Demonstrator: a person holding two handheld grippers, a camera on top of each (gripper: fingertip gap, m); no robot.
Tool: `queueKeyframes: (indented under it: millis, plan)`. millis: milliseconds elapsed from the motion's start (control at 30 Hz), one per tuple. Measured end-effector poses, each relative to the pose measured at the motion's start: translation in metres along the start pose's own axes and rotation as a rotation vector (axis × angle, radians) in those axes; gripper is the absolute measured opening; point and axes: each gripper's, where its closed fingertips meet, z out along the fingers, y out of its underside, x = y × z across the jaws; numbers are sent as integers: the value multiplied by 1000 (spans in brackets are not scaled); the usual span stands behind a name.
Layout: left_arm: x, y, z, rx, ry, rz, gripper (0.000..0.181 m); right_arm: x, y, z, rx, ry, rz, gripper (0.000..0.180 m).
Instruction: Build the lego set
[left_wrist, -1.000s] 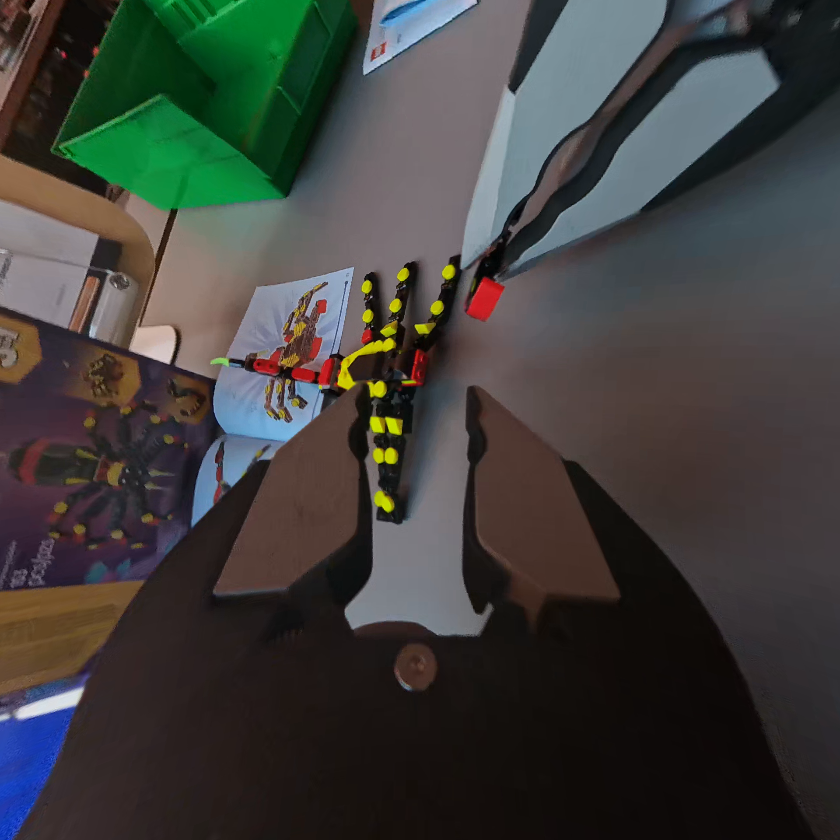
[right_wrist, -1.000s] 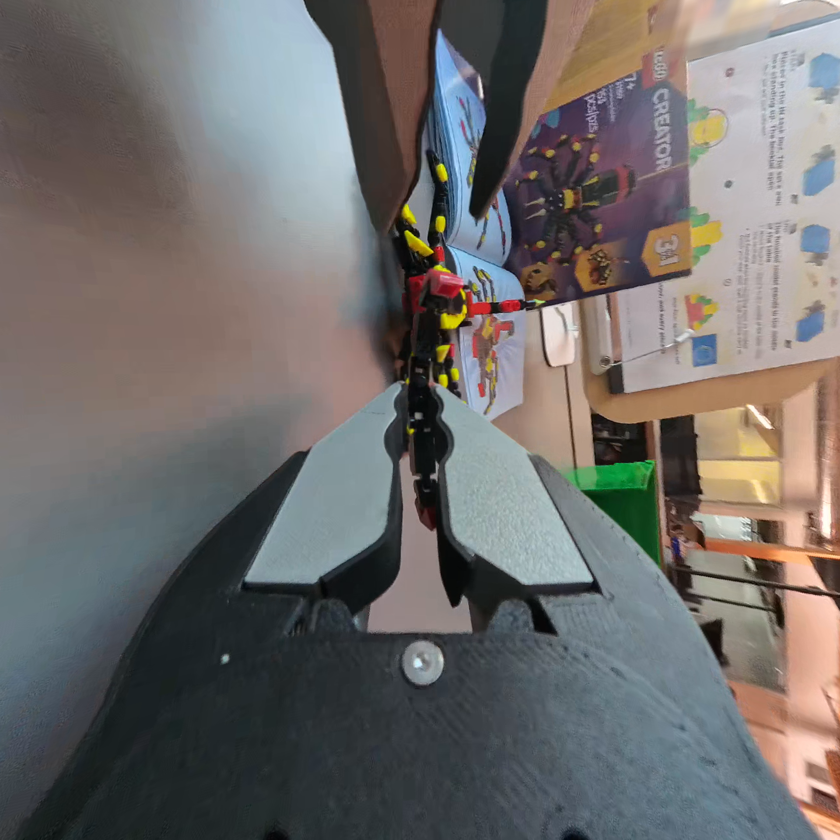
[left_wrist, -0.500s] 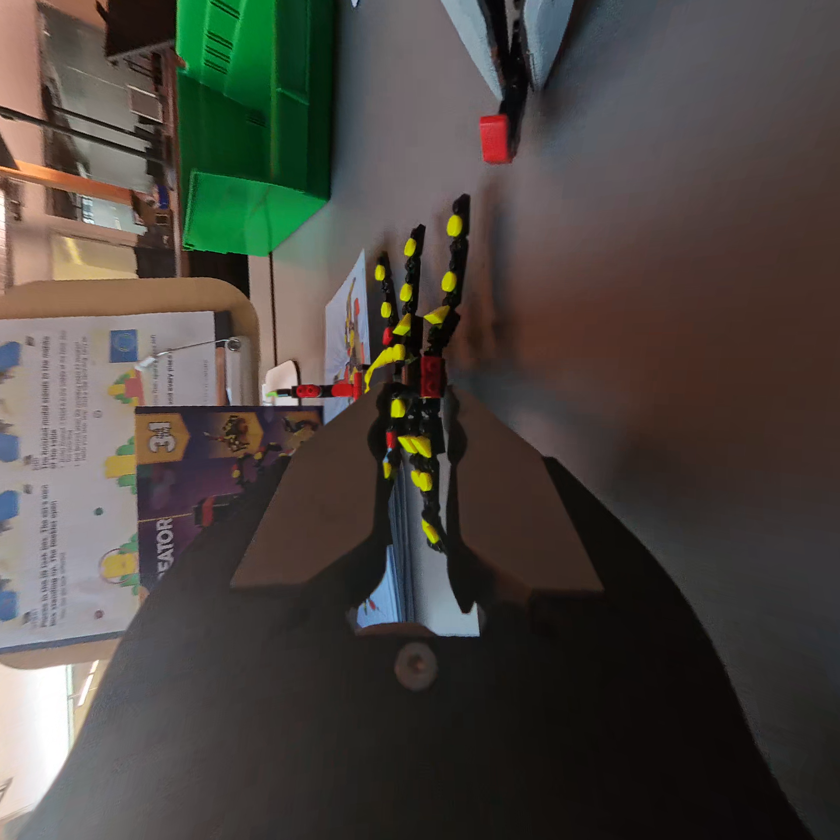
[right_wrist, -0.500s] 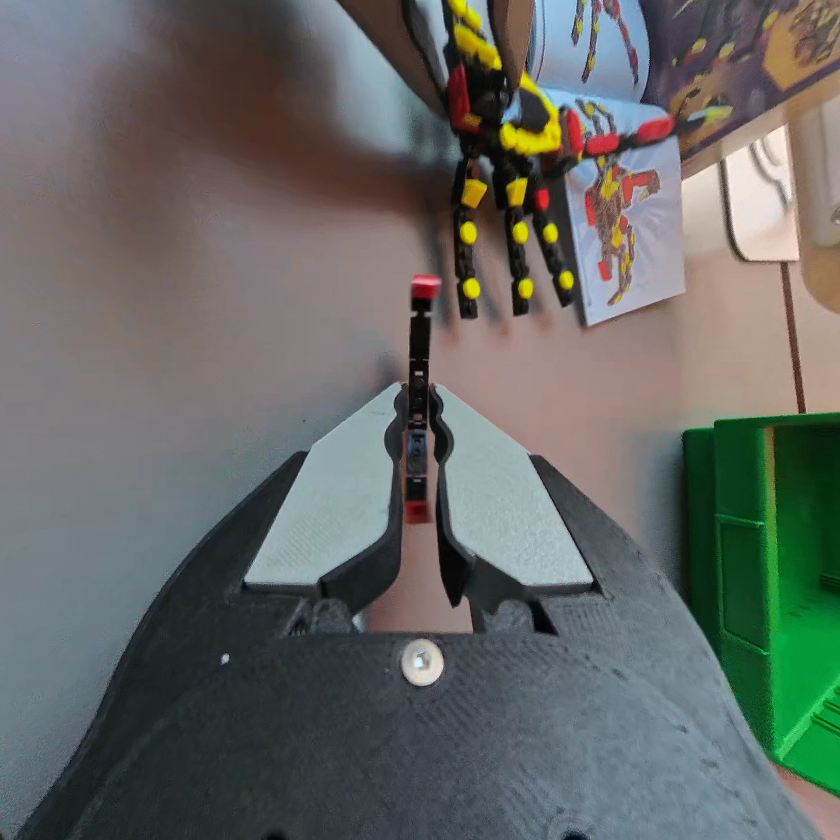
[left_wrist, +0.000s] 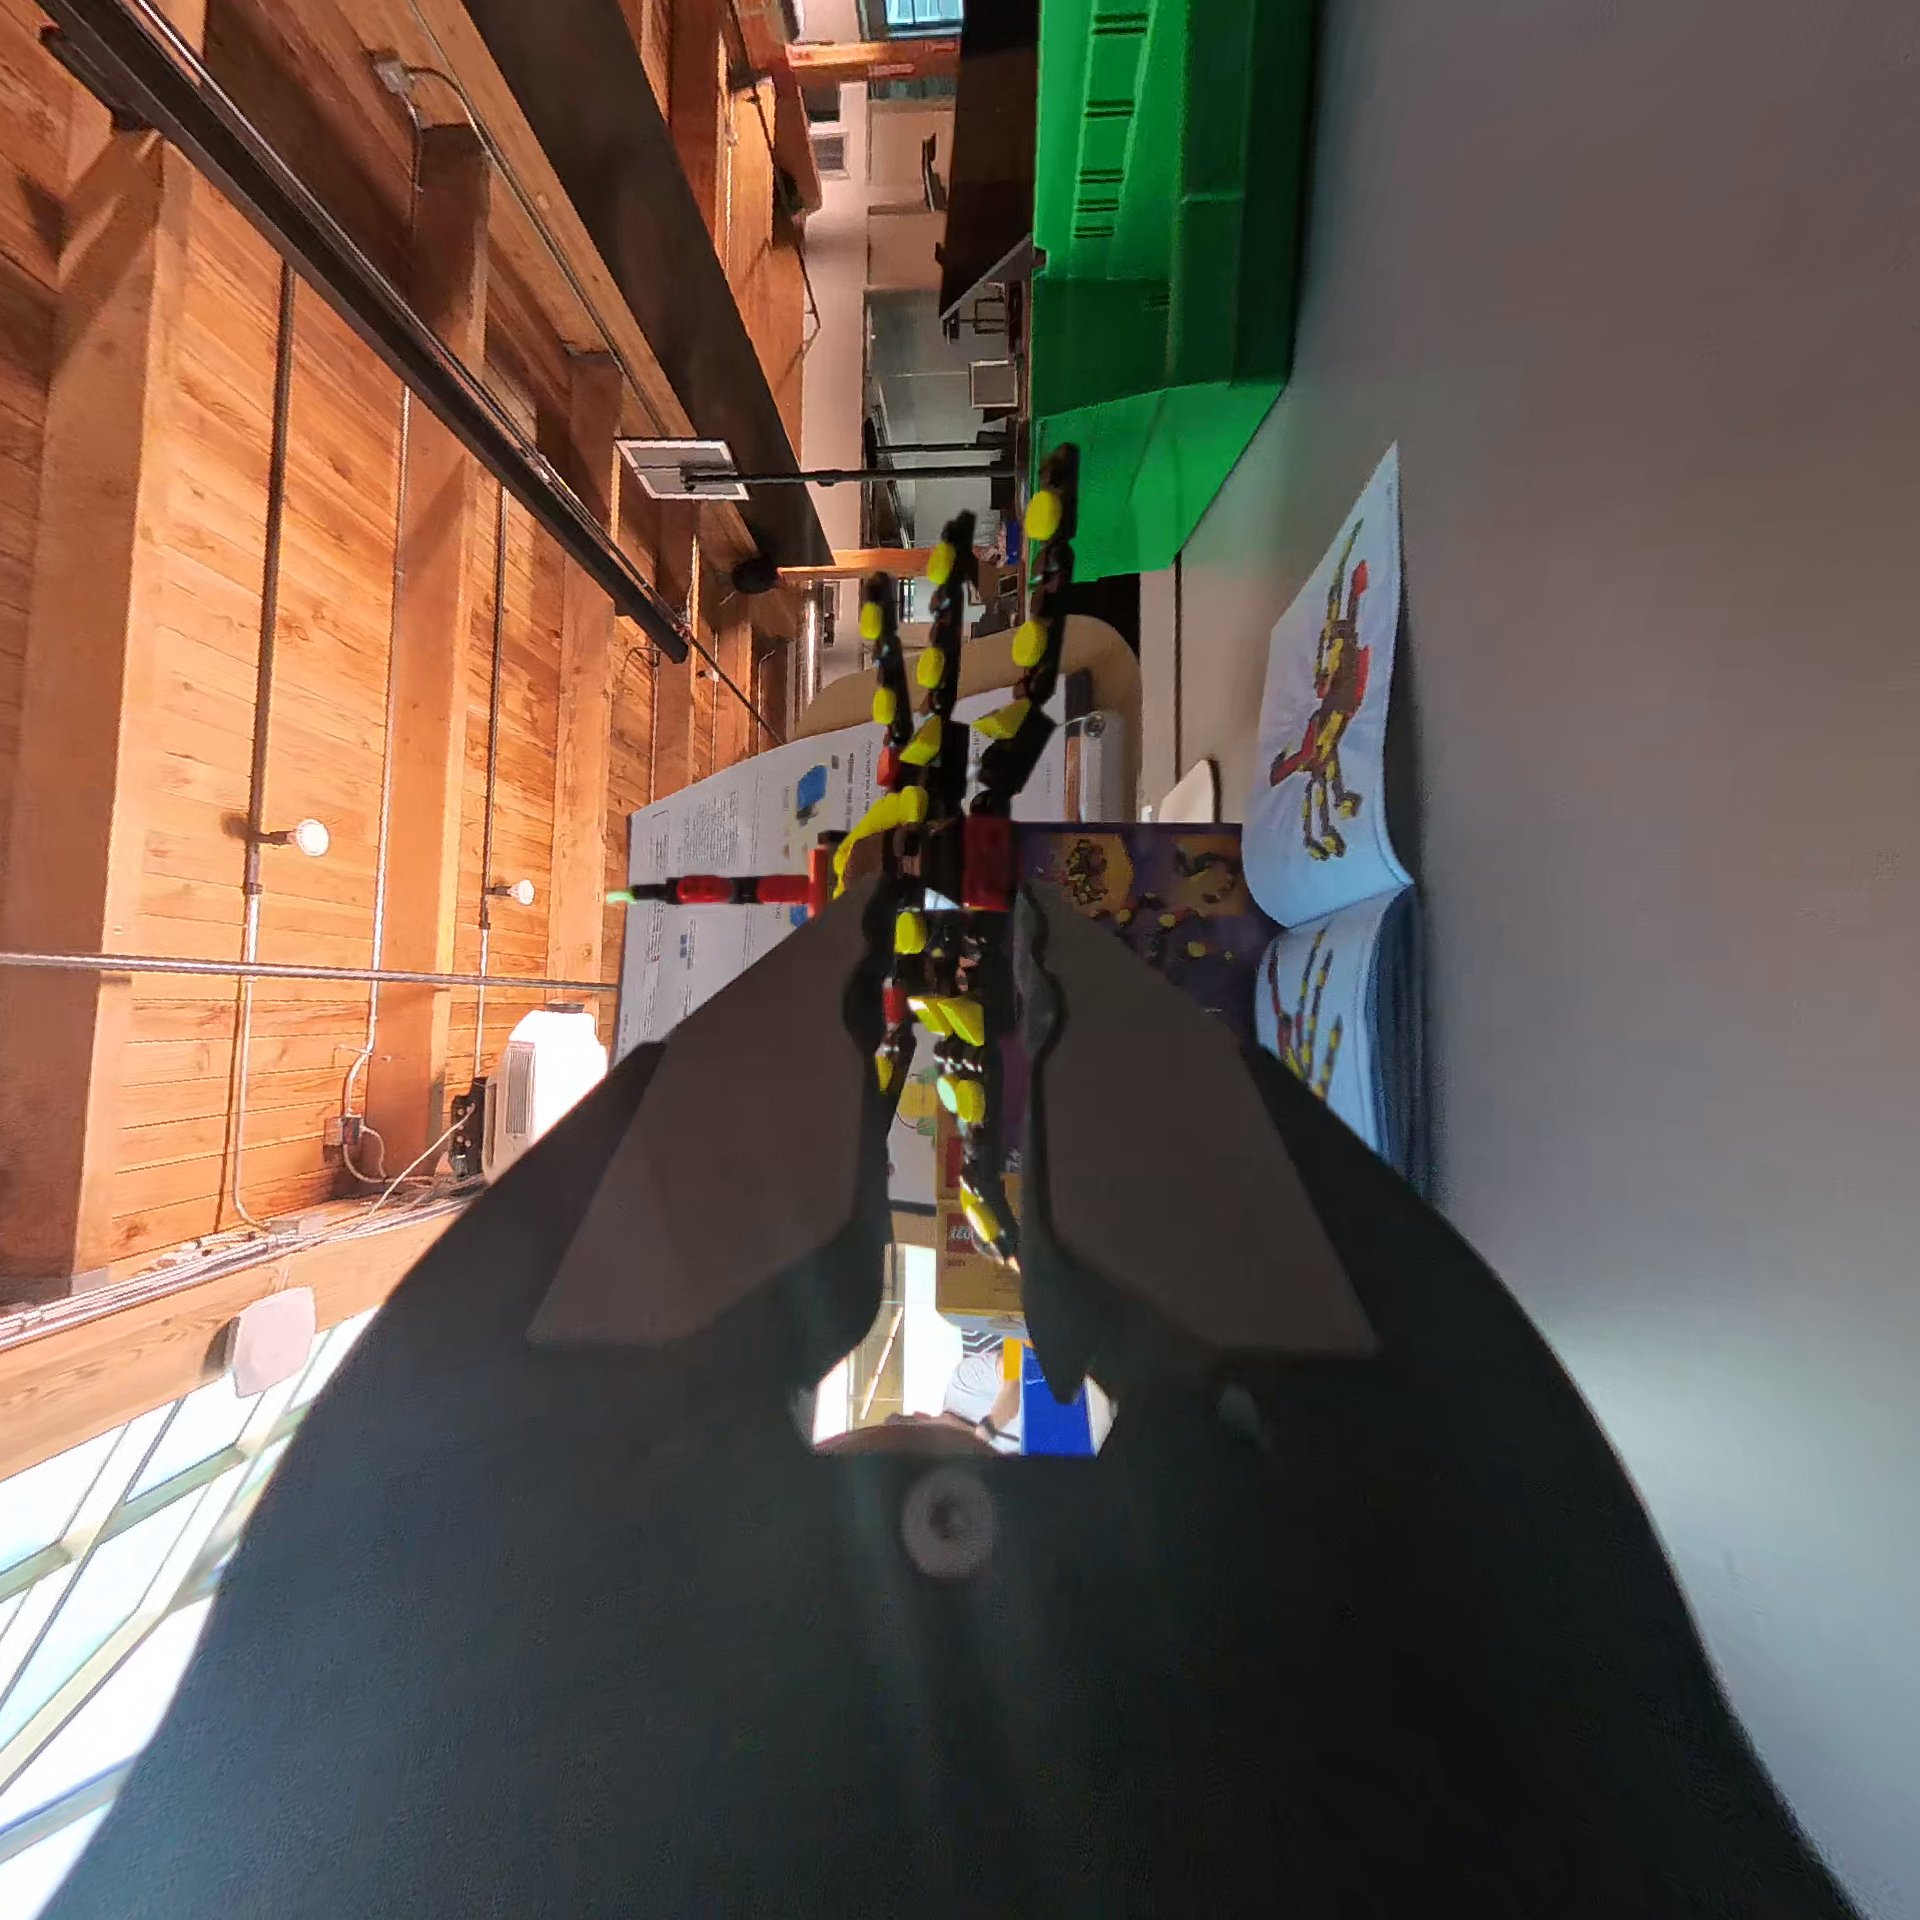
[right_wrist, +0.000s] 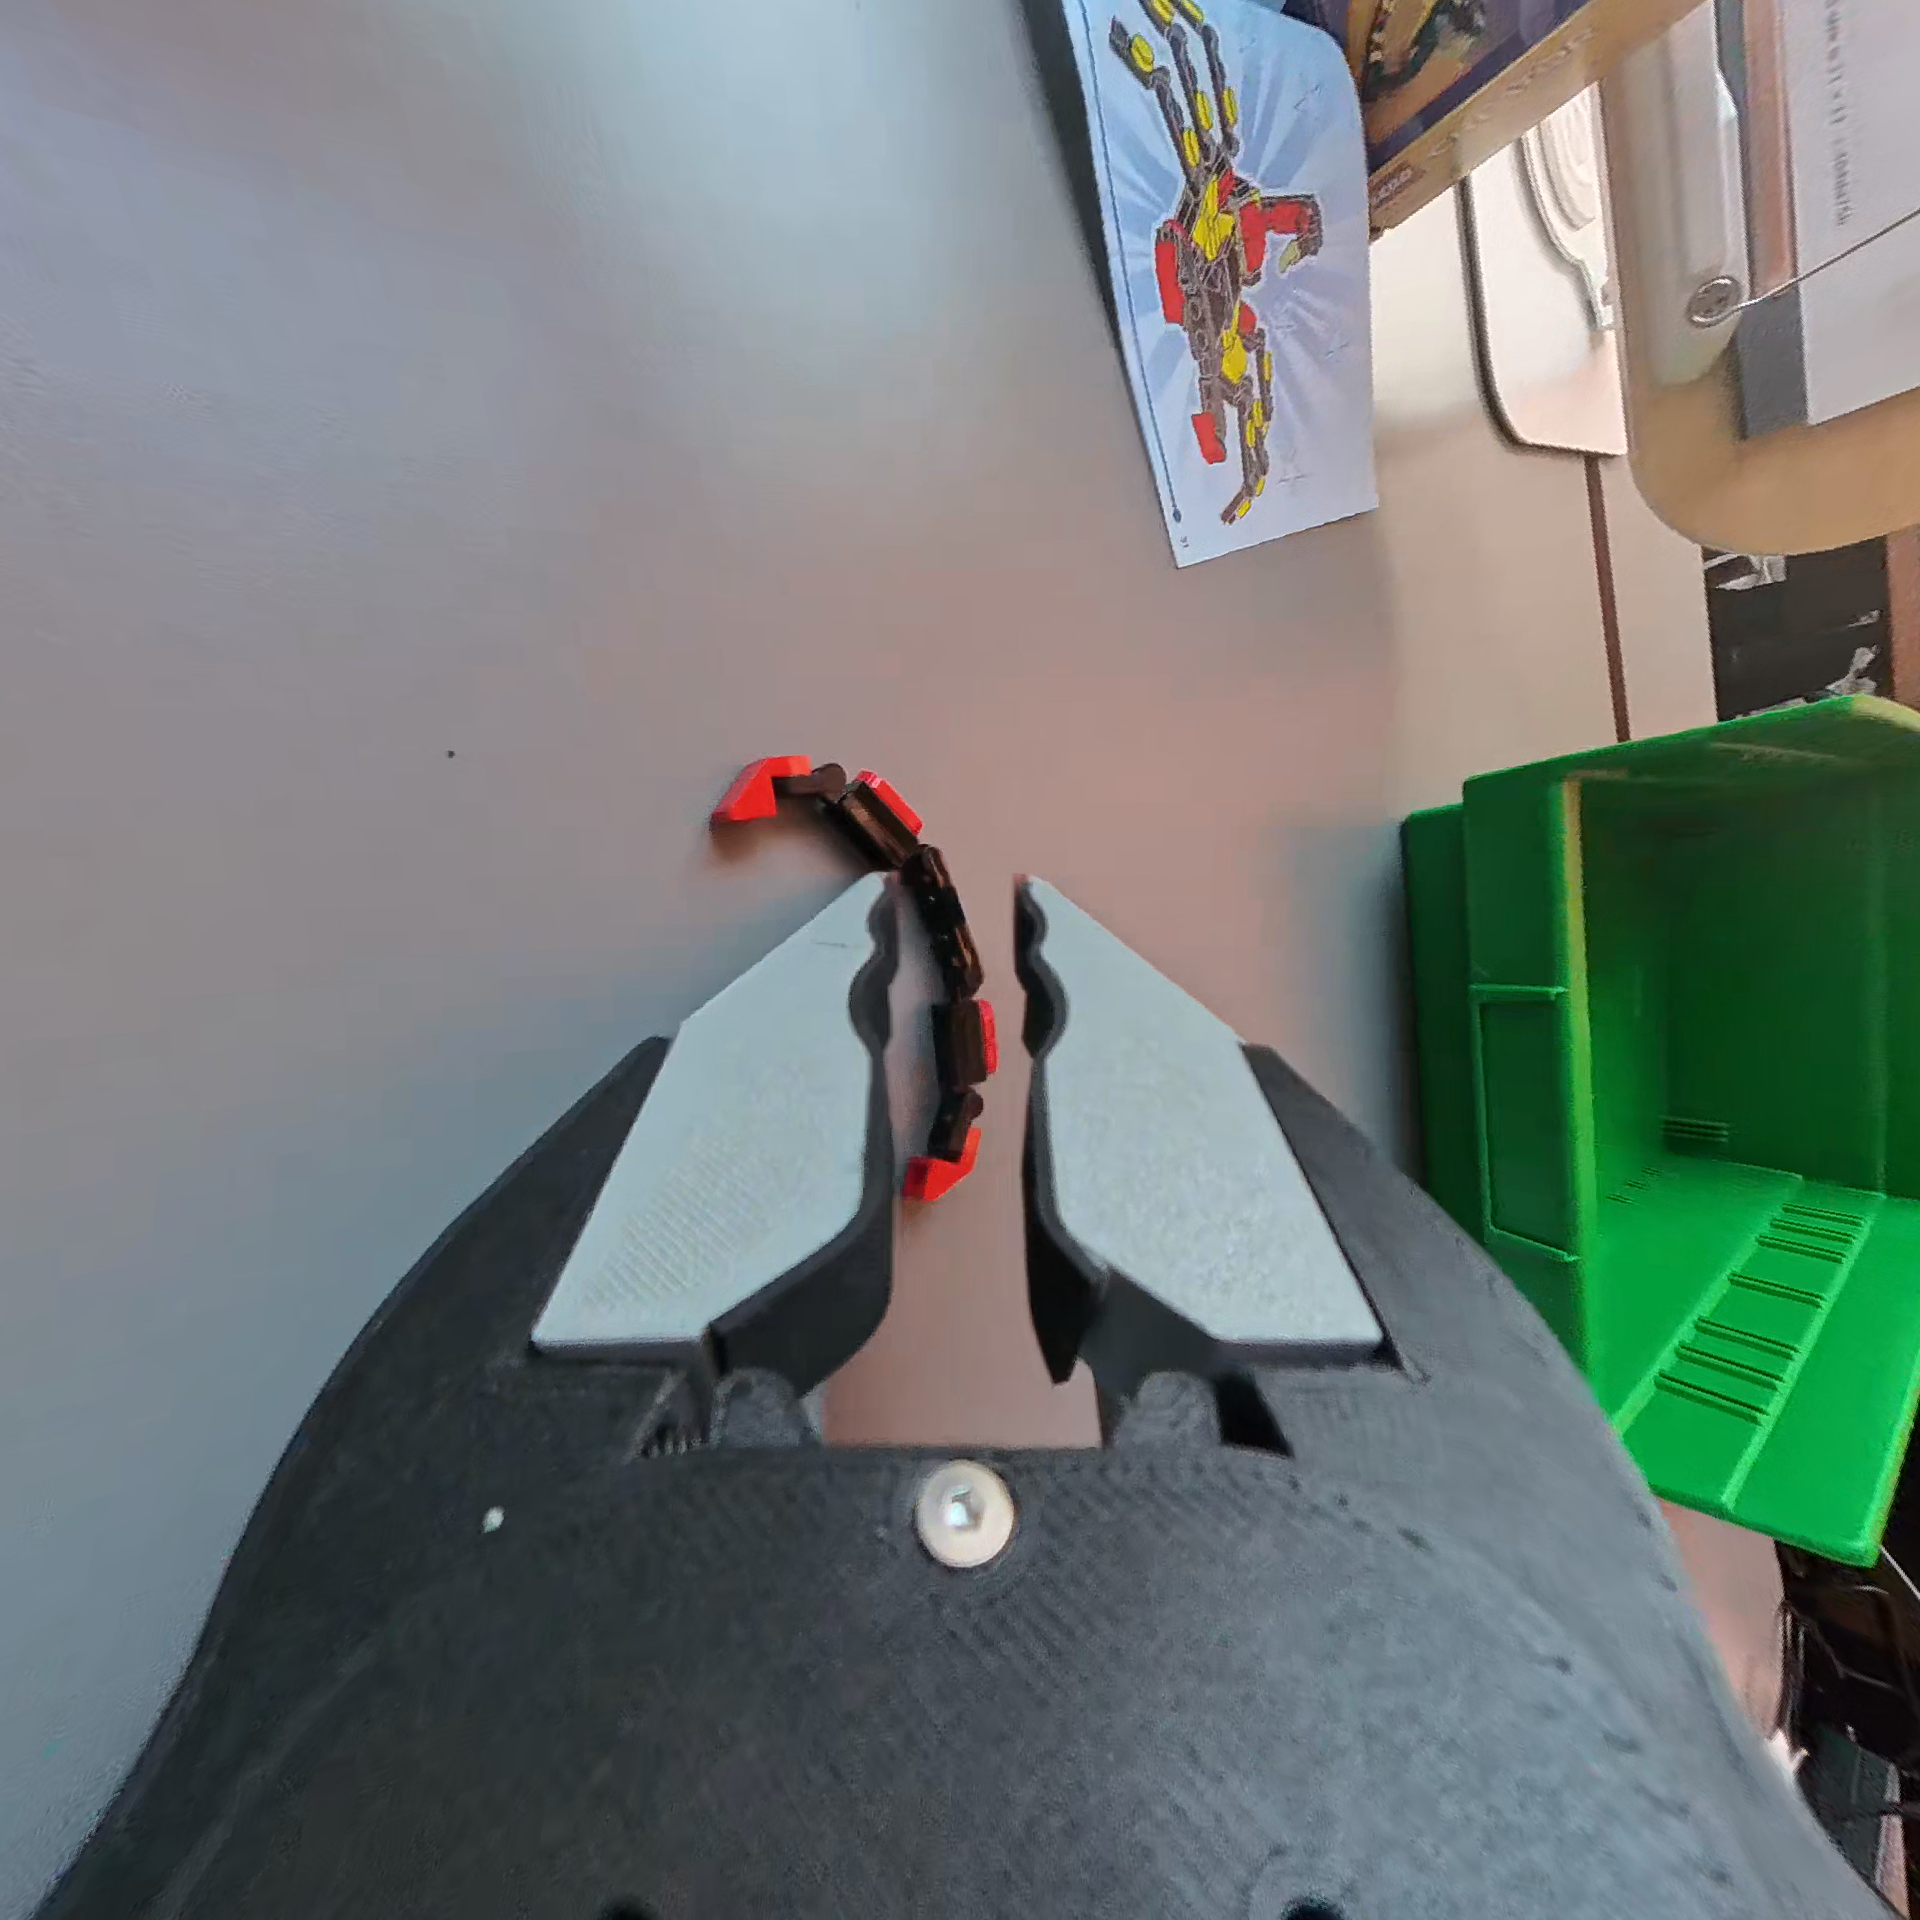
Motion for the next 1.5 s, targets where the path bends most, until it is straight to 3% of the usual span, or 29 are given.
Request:
queueKeyframes:
  millis: [67,267,467,567,800,867,1033,1233,1333,1500]
  plan:
    - [-7,-1,4,16,25,-61,19,0,-4,-6,6,0,1,33]
    - [7,-14,15,109,364,-425,20,4,-26,-32,34,57,-15,42]
    - [28,-41,9,188,728,-708,20,1,-110,-50,148,176,-101,54]
    - [25,-54,2,231,803,-770,20,-1,-145,-43,174,249,-186,46]
    - [22,-66,-21,299,936,-867,20,-2,-157,-4,52,385,-383,49]
    - [20,-66,-22,303,938,-886,21,-3,-163,-1,56,436,-439,28]
    - [28,-57,-18,243,907,-910,26,-2,-163,6,106,407,-377,28]
    - [42,-47,-9,192,663,-586,33,-14,-169,2,304,254,-282,28]
    - [51,-50,-6,181,631,-458,25,-15,-169,2,376,187,-222,28]
    - [61,-48,-2,181,661,-484,16,-17,-159,10,368,147,-223,25]
